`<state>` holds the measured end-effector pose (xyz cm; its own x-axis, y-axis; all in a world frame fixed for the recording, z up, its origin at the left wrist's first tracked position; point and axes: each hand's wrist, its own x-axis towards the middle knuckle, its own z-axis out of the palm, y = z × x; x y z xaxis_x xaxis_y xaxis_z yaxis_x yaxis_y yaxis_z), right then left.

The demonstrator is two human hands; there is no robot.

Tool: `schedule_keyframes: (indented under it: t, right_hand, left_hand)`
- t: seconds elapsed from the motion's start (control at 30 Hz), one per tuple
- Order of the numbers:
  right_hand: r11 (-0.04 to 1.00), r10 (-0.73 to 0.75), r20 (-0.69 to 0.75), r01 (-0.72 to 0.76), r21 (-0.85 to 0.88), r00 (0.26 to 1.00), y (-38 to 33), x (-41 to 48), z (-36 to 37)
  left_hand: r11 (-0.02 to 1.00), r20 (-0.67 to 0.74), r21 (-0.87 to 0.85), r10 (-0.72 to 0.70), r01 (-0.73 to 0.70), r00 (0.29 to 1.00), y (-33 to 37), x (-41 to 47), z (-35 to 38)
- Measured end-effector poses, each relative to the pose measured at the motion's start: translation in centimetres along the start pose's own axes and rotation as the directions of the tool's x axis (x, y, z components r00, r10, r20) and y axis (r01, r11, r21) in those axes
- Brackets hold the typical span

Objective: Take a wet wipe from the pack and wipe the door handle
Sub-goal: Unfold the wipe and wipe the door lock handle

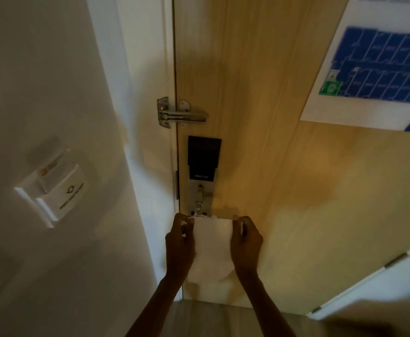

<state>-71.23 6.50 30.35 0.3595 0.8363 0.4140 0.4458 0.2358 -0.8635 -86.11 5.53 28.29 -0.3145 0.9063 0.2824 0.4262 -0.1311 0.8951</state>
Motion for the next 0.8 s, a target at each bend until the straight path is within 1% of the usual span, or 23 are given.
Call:
schedule_keyframes:
  t: [0.07,0.17,0.3,0.43,0.57,0.67,0.8]
  right_hand:
    - [1.000,0.016,-0.018,-0.016,-0.006,1.000,0.3,0.3,0.3]
    - [1.000,0.009,-0.042,-0.010,-0.021,0.999,0.6,1.2,0.5]
    - [0.999,0.038,-0.075,-0.040,-0.023,0.996,1.6,2.9,0.6]
    - [0.998,0.065,-0.091,-0.066,-0.007,0.994,2.3,3.9,0.8]
    - [0.994,0.108,-0.097,-0.110,-0.019,0.989,2.9,4.8,1.1]
    - [0.994,0.103,-0.091,-0.105,-0.009,0.990,3.3,5.3,1.4]
    - [0.989,0.125,-0.069,-0.129,-0.066,0.990,4.2,5.3,2.0]
  left_hand:
    - [1.000,0.030,0.022,0.010,-0.011,1.000,-0.2,0.7,0.1]
    - [0.998,0.054,0.030,0.061,-0.063,0.997,0.7,1.8,0.4]
    - [0.988,0.071,0.090,0.116,-0.122,0.991,1.8,3.6,0.9]
    - [0.986,0.068,0.122,0.105,-0.113,0.992,2.4,4.6,1.6]
    - [0.971,0.054,0.204,0.115,-0.124,0.992,2.7,5.3,1.9]
    - [0.969,0.025,0.219,0.111,-0.114,0.994,2.6,6.1,1.7]
    - [0.969,0.002,0.232,0.083,-0.082,0.997,1.9,6.2,0.4]
